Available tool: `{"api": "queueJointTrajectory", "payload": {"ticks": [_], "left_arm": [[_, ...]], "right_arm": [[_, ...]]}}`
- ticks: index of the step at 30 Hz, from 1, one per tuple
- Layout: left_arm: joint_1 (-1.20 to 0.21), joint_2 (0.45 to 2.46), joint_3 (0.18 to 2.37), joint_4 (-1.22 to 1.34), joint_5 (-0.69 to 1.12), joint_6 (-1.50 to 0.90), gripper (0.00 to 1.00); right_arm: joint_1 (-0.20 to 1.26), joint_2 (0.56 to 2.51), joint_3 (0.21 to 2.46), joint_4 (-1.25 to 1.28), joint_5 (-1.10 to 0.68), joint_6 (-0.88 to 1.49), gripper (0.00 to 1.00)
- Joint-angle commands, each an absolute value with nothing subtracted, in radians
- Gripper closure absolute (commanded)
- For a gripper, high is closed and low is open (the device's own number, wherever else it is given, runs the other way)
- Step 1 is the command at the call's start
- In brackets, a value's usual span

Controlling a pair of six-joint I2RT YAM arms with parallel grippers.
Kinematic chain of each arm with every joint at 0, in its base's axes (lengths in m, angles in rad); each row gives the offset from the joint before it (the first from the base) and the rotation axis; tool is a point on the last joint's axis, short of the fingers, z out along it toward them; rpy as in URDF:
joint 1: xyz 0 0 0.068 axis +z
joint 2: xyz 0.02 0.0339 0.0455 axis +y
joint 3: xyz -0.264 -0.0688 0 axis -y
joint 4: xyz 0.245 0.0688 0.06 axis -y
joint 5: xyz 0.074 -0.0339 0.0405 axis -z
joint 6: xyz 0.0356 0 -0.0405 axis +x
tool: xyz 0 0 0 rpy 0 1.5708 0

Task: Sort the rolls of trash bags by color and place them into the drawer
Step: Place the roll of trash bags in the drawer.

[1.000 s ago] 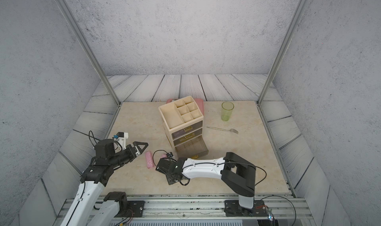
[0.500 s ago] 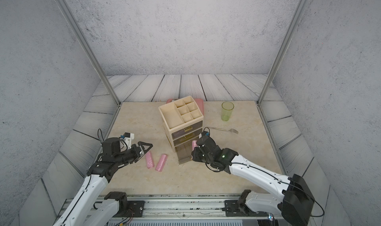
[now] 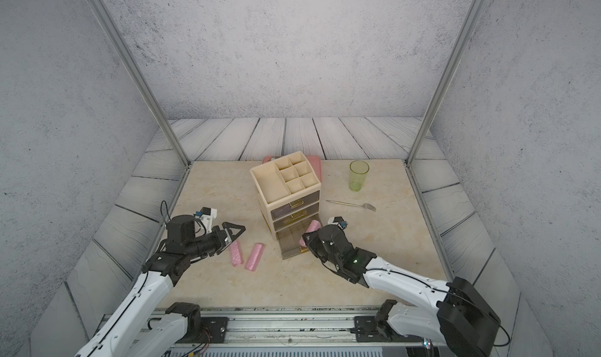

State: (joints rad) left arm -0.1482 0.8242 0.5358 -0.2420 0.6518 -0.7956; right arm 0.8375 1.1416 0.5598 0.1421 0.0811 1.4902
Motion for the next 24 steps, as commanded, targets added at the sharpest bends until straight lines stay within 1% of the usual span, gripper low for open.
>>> {"api": "queueJointTrajectory", "payload": {"ticks": [1,3,11,12,14,16,17,19,24], "left_arm": [[-0.156,0.822,0.520,-0.224,0.655,-0.801,0.22],[-0.156,0.820,0.517,-0.225,0.653,-0.801,0.22],[-0.162,0.831,0.499,-0.226,0.639,-0.798,0.22],[-0.168,0.835,0.498,-0.226,0.633,-0.798,0.22],[-0.187,0.845,0.497,-0.226,0.614,-0.795,0.22],[-0.209,0.855,0.502,-0.231,0.589,-0.789,0.21],[-0.219,0.862,0.504,-0.235,0.576,-0.784,0.21],[-0.235,0.875,0.506,-0.238,0.553,-0.776,0.21],[-0.281,0.917,0.518,-0.262,0.486,-0.741,0.21]], "right_arm": [[0.830,1.165,0.576,0.197,0.119,1.564,0.89],[0.828,1.176,0.590,0.192,0.121,1.565,0.85],[0.815,1.252,0.638,0.192,0.092,1.570,0.83],[0.815,1.262,0.640,0.199,0.088,1.578,0.79],[0.812,1.285,0.645,0.207,0.083,1.592,0.63],[0.809,1.305,0.657,0.209,0.070,1.588,0.52],[0.809,1.315,0.664,0.210,0.062,1.584,0.49],[0.808,1.329,0.673,0.214,0.050,1.577,0.46],[0.807,1.331,0.675,0.224,0.040,1.564,0.47]]}}
